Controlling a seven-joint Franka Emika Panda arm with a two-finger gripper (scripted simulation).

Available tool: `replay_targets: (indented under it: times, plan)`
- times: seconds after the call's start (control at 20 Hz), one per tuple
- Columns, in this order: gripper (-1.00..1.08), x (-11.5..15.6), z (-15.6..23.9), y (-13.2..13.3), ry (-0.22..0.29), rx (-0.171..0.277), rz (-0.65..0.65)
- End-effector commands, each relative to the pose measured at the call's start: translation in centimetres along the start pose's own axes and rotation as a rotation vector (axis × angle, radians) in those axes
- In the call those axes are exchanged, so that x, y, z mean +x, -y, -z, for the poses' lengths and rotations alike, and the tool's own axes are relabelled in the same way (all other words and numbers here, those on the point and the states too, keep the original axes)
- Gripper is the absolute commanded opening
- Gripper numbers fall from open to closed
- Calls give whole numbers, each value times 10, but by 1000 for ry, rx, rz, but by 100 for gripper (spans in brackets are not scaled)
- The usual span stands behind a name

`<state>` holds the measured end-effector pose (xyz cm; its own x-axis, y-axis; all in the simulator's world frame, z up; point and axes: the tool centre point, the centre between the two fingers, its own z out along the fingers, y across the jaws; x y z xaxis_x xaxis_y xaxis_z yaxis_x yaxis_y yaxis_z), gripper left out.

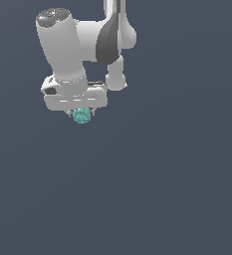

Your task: Pick up the object and move it to a goal position.

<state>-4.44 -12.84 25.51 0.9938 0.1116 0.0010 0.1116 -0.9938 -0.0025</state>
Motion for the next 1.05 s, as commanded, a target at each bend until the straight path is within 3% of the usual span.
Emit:
replay_targets:
  times: [0.0, 0.55, 1.0]
  plan:
    - [-100, -15, 21, -19, 0, 1, 1]
    - [-100, -63, 97, -90, 0, 0, 1]
    - [-100, -71, 114, -107, 1, -2, 1]
